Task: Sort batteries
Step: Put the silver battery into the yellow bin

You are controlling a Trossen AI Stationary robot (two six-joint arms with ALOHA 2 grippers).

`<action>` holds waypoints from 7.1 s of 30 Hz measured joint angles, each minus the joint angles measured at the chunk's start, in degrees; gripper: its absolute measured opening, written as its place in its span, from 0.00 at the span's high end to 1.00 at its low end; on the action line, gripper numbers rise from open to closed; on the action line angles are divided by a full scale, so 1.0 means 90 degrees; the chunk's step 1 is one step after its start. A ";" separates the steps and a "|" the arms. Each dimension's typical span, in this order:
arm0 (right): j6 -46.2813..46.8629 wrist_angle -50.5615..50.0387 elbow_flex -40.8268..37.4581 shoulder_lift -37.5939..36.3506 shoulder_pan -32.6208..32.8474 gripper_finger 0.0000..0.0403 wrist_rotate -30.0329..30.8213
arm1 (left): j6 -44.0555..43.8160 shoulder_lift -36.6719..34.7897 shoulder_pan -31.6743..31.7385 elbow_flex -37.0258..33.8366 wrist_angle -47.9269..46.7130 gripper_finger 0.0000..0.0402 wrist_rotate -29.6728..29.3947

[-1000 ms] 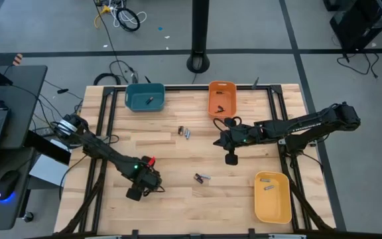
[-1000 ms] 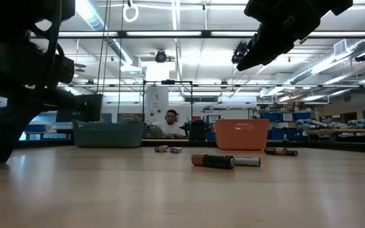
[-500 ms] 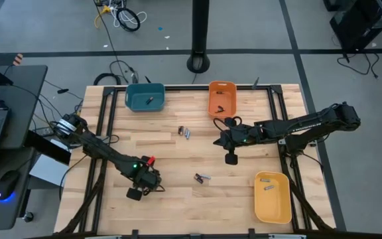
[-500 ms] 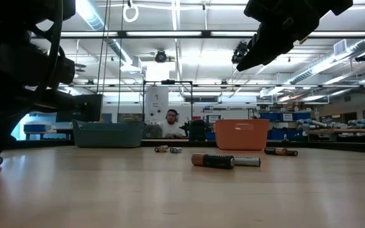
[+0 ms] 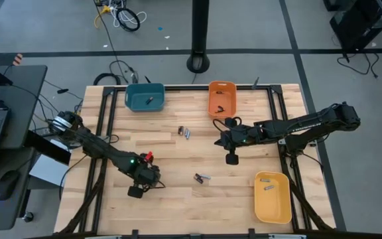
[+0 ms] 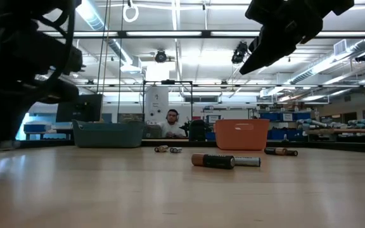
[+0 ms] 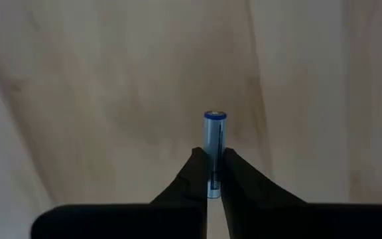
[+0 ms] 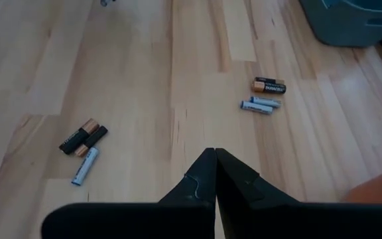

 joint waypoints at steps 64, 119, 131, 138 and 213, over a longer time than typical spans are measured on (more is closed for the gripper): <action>0.0936 0.6232 0.0082 0.1863 0.0342 0.70 0.0289 | 0.1183 -0.1017 0.2397 -0.1885 1.0054 0.95 -0.0352; 0.0912 0.6171 0.0072 0.1882 0.0114 0.90 -0.0219 | 0.0646 -0.0888 0.2502 -0.1681 0.9873 0.94 -0.0187; 0.0782 0.6181 0.0075 0.1882 0.0104 0.90 -0.0219 | 0.0656 -0.0888 0.2490 -0.1681 0.9872 0.86 -0.0189; 0.0726 0.6165 0.0086 0.1880 0.0030 0.90 -0.0245 | 0.0867 -0.0896 0.2490 -0.1681 0.9782 0.85 -0.0208; 0.8367 -0.3380 -0.0820 0.0315 0.5348 0.90 -0.1266 | 0.1678 -0.0893 0.2494 -0.1690 0.8376 0.65 -0.0846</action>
